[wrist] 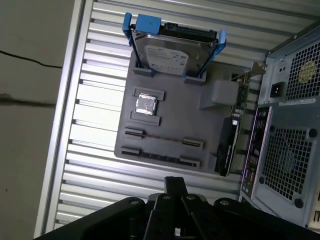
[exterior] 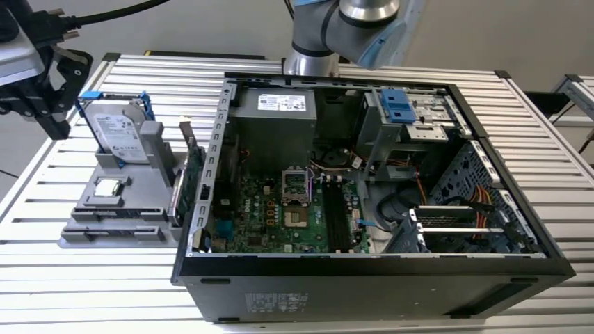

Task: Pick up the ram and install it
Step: 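Pick up the ram and move it above insertion slot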

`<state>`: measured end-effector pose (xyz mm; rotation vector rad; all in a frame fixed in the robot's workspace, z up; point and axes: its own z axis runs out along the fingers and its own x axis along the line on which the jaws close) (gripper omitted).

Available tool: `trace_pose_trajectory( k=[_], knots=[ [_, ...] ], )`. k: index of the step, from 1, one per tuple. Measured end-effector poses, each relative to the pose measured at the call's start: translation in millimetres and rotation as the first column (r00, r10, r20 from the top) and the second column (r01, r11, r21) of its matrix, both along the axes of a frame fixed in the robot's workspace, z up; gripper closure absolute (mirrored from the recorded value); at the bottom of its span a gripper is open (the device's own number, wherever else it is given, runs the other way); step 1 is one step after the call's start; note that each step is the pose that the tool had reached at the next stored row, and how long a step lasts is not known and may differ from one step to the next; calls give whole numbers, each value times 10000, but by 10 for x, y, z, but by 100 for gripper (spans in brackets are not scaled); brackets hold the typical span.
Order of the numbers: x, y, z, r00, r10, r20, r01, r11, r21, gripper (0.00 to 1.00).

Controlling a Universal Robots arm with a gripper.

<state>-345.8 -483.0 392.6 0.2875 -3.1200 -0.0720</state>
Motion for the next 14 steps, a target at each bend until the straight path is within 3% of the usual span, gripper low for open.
trace_pose_trajectory(
  k=[8,10,14],
  knots=[
    [0,0,0,9972,741,0,-741,9972,-10,100],
    [0,0,0,9935,1139,-1,-1139,9935,-16,100],
    [0,0,0,9884,1519,-2,-1519,9884,-23,100]
  ],
)
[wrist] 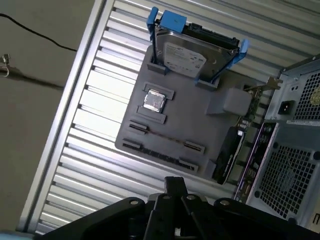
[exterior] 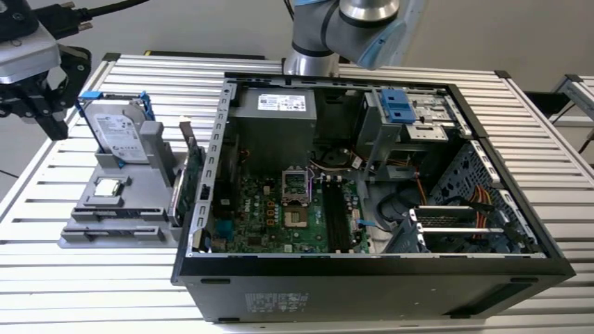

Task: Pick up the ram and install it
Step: 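Pick up the ram and move it above insertion slot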

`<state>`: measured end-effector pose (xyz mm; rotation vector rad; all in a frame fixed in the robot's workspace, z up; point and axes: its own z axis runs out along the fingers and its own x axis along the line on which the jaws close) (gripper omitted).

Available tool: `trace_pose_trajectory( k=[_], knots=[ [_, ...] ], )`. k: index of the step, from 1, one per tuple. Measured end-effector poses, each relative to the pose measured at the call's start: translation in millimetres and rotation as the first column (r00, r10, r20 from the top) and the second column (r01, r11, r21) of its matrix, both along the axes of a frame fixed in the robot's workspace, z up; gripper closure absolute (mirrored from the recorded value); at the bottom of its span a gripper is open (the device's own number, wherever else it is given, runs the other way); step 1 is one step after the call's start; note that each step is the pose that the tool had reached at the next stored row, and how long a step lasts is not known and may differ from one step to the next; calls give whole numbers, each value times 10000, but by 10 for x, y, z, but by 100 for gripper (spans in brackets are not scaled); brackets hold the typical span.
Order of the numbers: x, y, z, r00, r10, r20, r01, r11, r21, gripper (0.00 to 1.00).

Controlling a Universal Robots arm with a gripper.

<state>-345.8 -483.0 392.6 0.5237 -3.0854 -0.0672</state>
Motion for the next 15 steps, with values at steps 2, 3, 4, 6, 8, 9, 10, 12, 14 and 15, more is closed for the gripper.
trace_pose_trajectory(
  k=[2,3,4,6,8,9,10,12,14,15],
  knots=[
    [0,0,0,9998,188,0,-188,9998,-3,100],
    [0,0,0,9996,295,1,-295,9996,-5,100],
    [0,0,0,9992,395,0,-395,9992,-8,100],
    [0,0,0,9982,592,0,-592,9982,-11,100],
    [0,0,0,9969,788,0,-788,9969,-14,100],
    [0,0,0,9961,883,0,-883,9961,-16,100],
    [0,0,0,9952,982,0,-982,9952,-18,100],
    [0,0,0,9931,1172,-1,-1172,9931,-22,100],
    [0,0,0,9906,1365,-1,-1365,9906,-25,100],
    [0,0,0,9894,1455,-2,-1455,9894,-28,100]
  ],
)
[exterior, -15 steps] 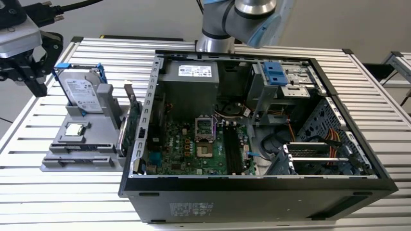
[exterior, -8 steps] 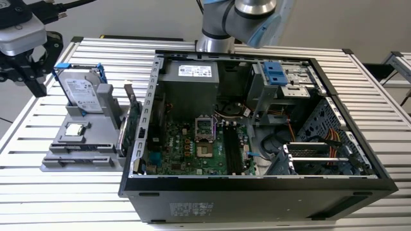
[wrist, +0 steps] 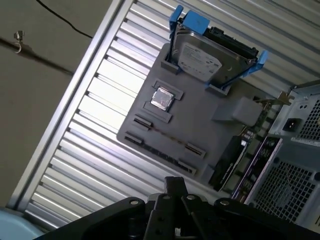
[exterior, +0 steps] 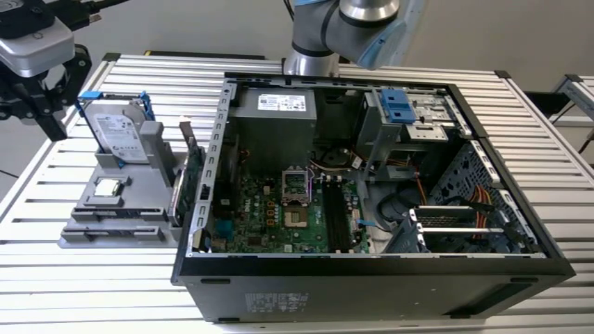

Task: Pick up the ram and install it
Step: 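Pick up the ram and move it above insertion slot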

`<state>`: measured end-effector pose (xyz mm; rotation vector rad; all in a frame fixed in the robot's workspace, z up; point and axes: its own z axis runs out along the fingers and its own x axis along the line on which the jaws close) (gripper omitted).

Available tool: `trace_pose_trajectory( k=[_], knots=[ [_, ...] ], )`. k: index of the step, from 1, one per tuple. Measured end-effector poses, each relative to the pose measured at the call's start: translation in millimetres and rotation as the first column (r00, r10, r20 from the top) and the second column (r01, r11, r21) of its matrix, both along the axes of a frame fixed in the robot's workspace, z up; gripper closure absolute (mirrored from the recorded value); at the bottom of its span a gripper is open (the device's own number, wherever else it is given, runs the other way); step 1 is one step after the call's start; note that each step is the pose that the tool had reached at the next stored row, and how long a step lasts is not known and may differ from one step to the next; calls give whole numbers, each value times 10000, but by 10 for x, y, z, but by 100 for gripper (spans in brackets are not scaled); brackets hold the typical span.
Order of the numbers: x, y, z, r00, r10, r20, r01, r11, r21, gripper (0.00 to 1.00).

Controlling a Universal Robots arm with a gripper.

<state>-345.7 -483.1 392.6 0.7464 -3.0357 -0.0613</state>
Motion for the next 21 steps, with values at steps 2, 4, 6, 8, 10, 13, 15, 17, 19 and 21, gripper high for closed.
trace_pose_trajectory(
  k=[2,4,6,8,10,13,15,17,19,21],
  knots=[
    [-1,1,0,9998,200,0,-200,9998,-6,100],
    [-1,1,0,9992,394,0,-394,9992,-12,100],
    [0,0,0,9982,597,-1,-597,9982,-19,100],
    [0,0,0,9968,802,-1,-802,9968,-25,100],
    [0,0,0,9949,1006,-1,-1006,9949,-29,100],
    [0,0,0,9913,1318,-2,-1318,9913,-33,100],
    [0,0,0,9884,1521,-2,-1521,9884,-36,100],
    [0,0,0,9851,1721,-2,-1721,9851,-39,100],
    [0,0,0,9814,1920,-4,-1920,9814,-44,100],
    [0,0,0,9773,2120,-4,-2120,9773,-47,100]
  ],
)
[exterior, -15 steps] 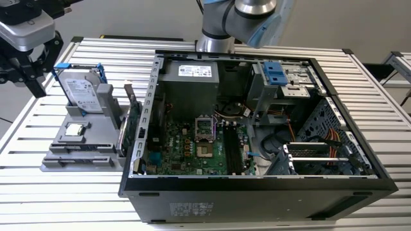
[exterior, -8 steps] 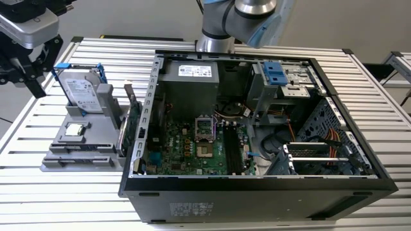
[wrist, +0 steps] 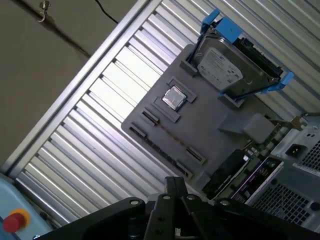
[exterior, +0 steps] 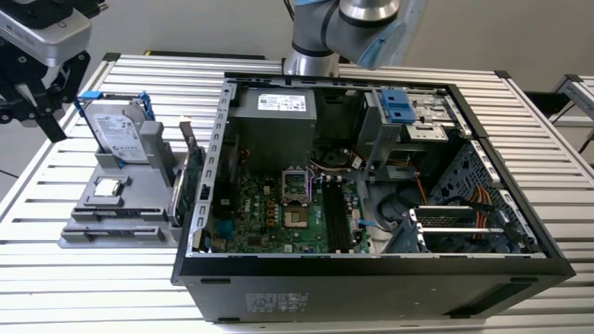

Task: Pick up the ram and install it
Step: 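Pick up the ram and move it above insertion slot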

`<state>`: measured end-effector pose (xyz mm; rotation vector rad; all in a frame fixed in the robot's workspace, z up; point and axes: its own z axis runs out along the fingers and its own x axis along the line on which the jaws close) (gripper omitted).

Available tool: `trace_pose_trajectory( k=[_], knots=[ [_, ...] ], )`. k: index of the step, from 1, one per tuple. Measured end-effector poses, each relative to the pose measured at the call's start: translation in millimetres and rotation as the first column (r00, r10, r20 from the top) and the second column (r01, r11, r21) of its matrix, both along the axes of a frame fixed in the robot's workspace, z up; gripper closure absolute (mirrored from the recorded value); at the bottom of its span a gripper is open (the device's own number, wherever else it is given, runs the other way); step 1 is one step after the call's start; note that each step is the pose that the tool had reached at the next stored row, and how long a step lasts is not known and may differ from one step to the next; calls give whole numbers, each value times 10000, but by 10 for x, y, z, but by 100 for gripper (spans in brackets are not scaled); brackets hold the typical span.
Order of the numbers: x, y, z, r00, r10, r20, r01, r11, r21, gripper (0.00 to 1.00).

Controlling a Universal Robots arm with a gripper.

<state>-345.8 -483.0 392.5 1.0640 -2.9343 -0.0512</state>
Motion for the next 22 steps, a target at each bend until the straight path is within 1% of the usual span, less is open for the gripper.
trace_pose_trajectory(
  k=[7,13,18,20,22],
  knots=[
    [0,0,0,9981,622,-2,-622,9981,-34,100],
    [0,0,0,9940,1093,-5,-1093,9940,-85,100],
    [0,0,0,9877,1565,-5,-1565,9876,-95,100],
    [0,0,0,9842,1772,-6,-1771,9841,-95,100],
    [0,0,0,9798,1999,-5,-1999,9798,-95,100]
  ],
)
